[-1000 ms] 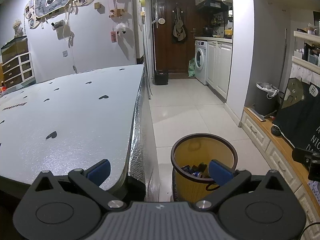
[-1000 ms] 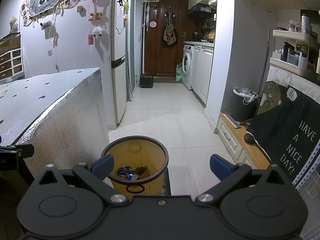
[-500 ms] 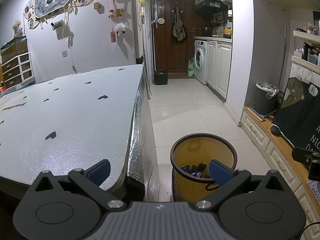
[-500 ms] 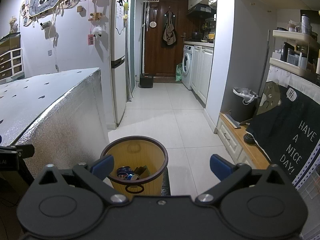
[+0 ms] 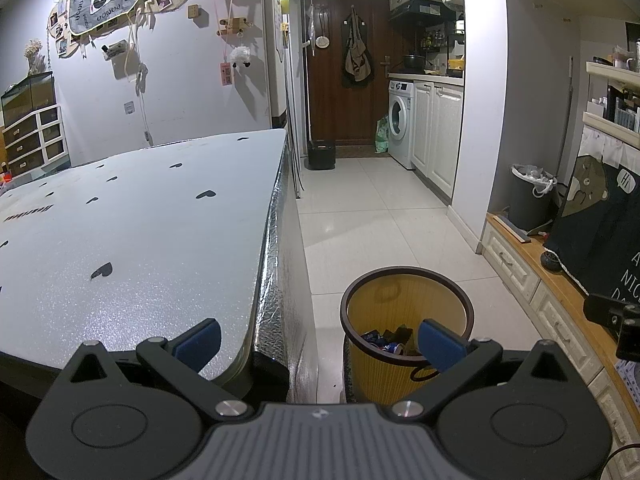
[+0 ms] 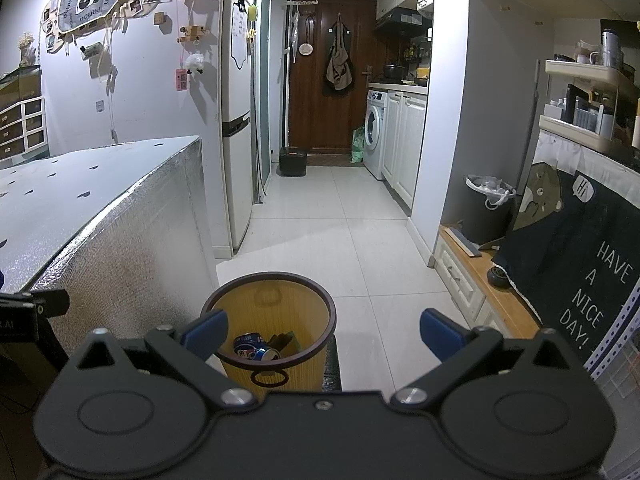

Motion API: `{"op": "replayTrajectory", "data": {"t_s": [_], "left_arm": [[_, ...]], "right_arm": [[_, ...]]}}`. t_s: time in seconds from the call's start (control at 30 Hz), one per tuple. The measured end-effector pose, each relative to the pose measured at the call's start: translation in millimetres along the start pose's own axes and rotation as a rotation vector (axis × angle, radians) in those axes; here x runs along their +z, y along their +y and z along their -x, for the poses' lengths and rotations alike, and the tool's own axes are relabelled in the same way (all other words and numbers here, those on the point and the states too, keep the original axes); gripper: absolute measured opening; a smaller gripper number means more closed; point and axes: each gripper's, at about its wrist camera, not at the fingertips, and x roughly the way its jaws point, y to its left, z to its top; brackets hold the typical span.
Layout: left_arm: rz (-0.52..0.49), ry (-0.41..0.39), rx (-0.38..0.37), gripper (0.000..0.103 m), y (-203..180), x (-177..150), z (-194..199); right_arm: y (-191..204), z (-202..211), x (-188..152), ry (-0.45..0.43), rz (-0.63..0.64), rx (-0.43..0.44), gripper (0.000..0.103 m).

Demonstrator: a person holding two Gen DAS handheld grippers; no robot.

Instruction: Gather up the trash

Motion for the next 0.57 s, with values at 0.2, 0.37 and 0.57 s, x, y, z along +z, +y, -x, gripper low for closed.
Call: {"op": "replayTrajectory", "data": {"t_s": [0.2,0.37,0.57], "left_arm": [[0.000,0.000,-0.001,0.103,-0.5,-0.2,0.2],[-0.003,0.001,0.004,0.103,-1.4,-0.5,-0.3],[-0.003,0.001,0.003,0.103,-1.8,-0.3,-0.1]], "right_arm": [[0.1,0.0,0.0,0.000,0.001,0.000,0.103],[0.1,0.1,-0.1,0.000,0.000,0.000,0.103],[0.4,0.4,-0.9,0.002,0.000,-0.001,0.103]]}}
